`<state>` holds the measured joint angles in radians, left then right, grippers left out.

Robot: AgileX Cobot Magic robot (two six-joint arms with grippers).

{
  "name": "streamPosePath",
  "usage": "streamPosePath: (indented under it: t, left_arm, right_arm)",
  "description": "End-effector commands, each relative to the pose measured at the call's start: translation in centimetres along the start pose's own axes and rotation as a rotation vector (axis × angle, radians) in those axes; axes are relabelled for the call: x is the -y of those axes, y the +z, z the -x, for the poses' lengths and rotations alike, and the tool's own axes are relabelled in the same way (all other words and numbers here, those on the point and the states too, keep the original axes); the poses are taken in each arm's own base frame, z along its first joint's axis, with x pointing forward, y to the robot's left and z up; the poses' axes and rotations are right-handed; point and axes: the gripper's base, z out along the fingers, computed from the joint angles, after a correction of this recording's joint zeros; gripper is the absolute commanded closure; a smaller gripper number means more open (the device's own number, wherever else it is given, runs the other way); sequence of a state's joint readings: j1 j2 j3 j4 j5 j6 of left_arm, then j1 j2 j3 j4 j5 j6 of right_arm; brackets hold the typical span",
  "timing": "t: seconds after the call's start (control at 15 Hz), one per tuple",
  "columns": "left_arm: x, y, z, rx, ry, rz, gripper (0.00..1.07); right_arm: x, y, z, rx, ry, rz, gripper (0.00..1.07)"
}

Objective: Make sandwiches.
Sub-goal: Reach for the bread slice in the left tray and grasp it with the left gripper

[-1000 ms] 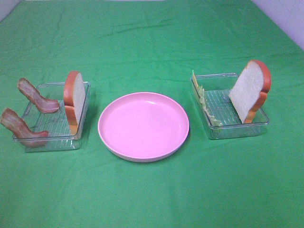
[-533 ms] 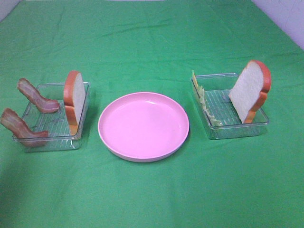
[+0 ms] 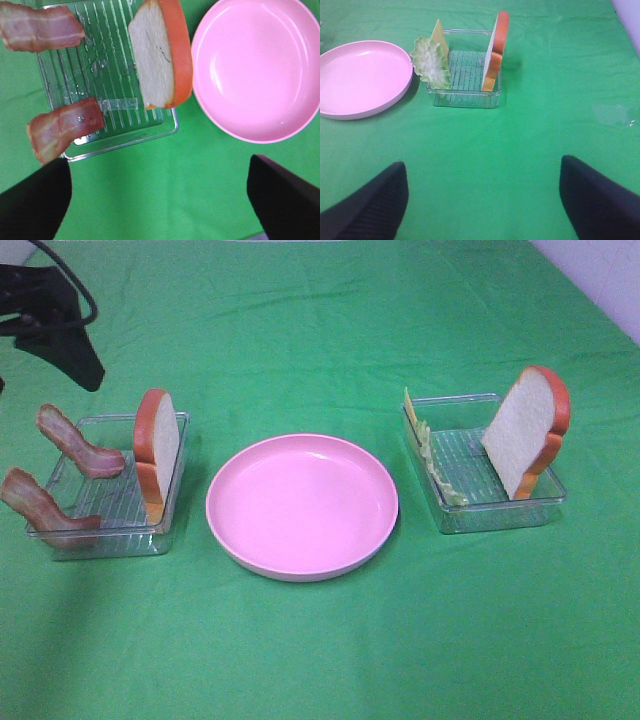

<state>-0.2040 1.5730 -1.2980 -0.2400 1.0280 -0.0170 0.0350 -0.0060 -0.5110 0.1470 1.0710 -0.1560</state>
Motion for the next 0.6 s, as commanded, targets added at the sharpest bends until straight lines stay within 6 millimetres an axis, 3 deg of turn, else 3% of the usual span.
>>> streamPosePath:
  t: [0.07, 0.27, 0.6]
  left_arm:
    - [1.4, 2.5, 1.8, -0.081, -0.019, 0.095, 0.17]
    - [3.5, 5.8, 3.6, -0.132, 0.028, 0.127, 0.17]
    - [3.3, 10.5, 4.3, -0.219, -0.051, 0.172, 0.18]
  right_arm:
    - [0.0, 0.0, -0.1, 0.016, 0.003, -0.01, 0.29]
    - [0.0, 0.0, -0.1, 0.016, 0.003, -0.01, 0.29]
    - [0.0, 0.0, -0.1, 0.016, 0.003, -0.01, 0.29]
